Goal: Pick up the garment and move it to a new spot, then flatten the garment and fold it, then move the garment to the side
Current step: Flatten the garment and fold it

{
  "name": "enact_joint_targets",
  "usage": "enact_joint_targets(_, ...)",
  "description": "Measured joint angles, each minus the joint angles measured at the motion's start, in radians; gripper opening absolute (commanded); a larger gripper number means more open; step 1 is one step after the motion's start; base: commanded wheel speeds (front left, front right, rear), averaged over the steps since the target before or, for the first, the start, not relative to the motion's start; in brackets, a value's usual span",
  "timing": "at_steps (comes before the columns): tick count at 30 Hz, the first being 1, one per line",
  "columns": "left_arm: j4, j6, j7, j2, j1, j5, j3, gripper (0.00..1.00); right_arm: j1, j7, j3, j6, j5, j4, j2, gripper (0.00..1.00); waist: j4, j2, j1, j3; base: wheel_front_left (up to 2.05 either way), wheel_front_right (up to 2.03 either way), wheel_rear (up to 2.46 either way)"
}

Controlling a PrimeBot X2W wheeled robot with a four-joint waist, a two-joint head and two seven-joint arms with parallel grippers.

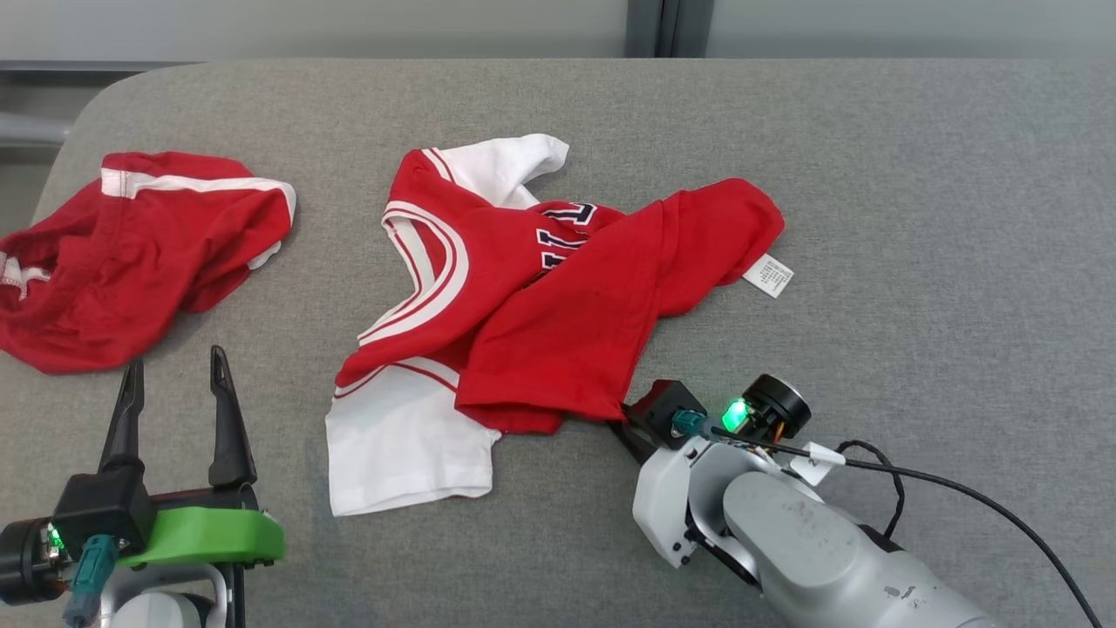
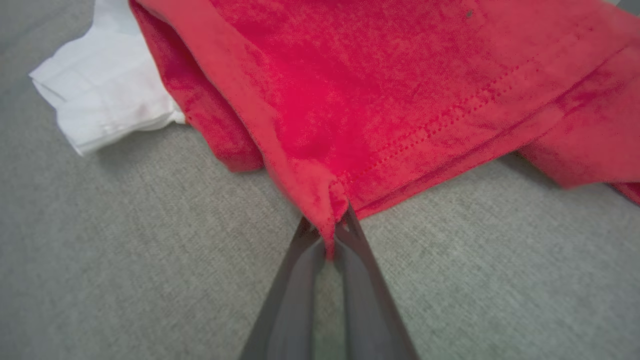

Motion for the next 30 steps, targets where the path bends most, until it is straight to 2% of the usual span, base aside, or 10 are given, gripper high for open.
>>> enact_joint_targets(3,0.000,0.000,0.000,0.000,0.015,0.004,0.006,1.00,-0.005,-0.050,-0.039,0.000,-0.012,0.029,-0.005,0.00,-0.013,0.0000,0.0000,-0.011,0.00,0.00,0.00)
enact_joint_targets(8,-0.001,0.000,0.000,-0.001,0.024,0.005,0.014,1.00,-0.012,-0.096,-0.134,0.000,-0.041,0.018,-0.070,0.00,-0.041,0.0000,0.0000,-0.027,0.00,0.00,0.00)
enact_joint_targets(20,-0.012,-0.006,0.000,-0.002,0.048,0.012,0.023,1.00,0.145,-0.109,-0.422,0.000,-0.156,-0.181,-0.227,0.00,-0.134,0.0001,0.0000,-0.050,0.00,0.00,0.00)
enact_joint_targets(24,-0.014,-0.007,0.000,-0.002,0.048,0.012,0.022,1.00,0.230,-0.097,-0.509,0.000,-0.183,-0.235,-0.255,0.00,-0.157,0.0000,0.0000,-0.050,0.00,0.00,0.00)
enact_joint_targets(28,-0.015,-0.008,0.000,-0.002,0.048,0.012,0.025,1.00,0.310,-0.061,-0.583,0.000,-0.200,-0.287,-0.256,0.00,-0.170,0.0000,0.0000,-0.043,0.00,0.00,0.00)
enact_joint_targets(29,-0.014,-0.009,0.000,-0.002,0.048,0.012,0.026,1.00,0.328,-0.056,-0.598,0.000,-0.200,-0.299,-0.251,0.26,-0.173,0.0000,0.0000,-0.041,0.00,0.00,0.00)
enact_joint_targets(30,-0.014,-0.009,0.000,-0.003,0.048,0.012,0.027,1.00,0.343,-0.052,-0.611,0.000,-0.202,-0.311,-0.243,1.00,-0.176,0.0000,0.0000,-0.040,0.00,0.00,0.00)
